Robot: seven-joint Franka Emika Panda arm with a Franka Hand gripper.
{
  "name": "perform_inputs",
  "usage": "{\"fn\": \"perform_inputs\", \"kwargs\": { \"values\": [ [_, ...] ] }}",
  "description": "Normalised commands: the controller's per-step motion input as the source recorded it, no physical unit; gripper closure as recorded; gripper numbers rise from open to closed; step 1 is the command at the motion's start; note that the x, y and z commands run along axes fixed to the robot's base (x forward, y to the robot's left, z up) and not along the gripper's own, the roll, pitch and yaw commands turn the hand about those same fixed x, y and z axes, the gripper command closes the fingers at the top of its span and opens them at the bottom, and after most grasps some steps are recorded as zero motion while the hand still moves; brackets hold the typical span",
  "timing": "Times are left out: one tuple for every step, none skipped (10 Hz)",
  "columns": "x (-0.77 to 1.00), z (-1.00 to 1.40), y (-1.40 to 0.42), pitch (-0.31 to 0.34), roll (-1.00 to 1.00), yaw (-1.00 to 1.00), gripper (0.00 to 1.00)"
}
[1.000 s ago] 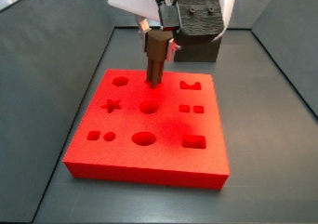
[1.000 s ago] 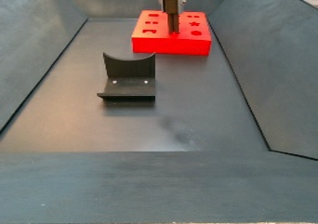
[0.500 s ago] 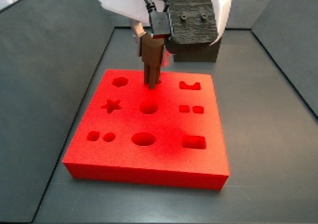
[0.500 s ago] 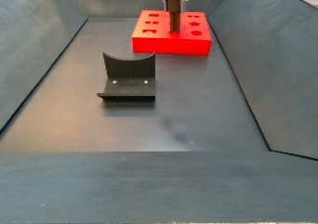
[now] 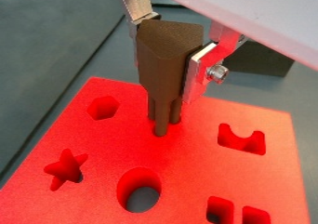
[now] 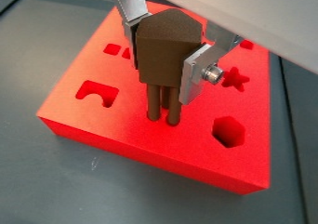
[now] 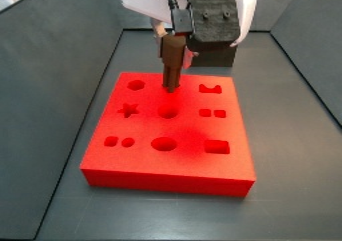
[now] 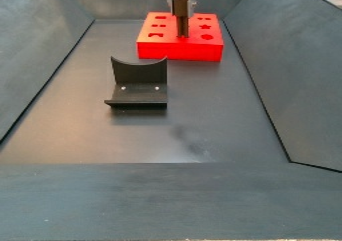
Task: Pick up the 3 prong object. Move up. Move to above the board. Insert the 3 prong object.
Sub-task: Insert the 3 prong object.
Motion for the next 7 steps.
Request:
{"fn": "perform_inputs", "kwargs": {
  "values": [
    [0.11,-0.52,0.05,0.000,0.05,-0.29,1.00],
    [0.09,-0.56,0.00,0.000,0.00,-0.22,1.00],
    [0.00,-0.57,0.00,0.000,0.01,-0.17,1.00],
    [-0.08,0.00,0.03,-0.070,-0.04,-0.03,1.00],
    [-0.03,0.00,0.00,-0.041,0.00,0.00,1.00],
    [0.00,0.00,0.00,-0.010,0.00,0.00,1.00],
    [0.00,0.00,0.00,0.000,0.00,0.00,1.00]
  ]
}}
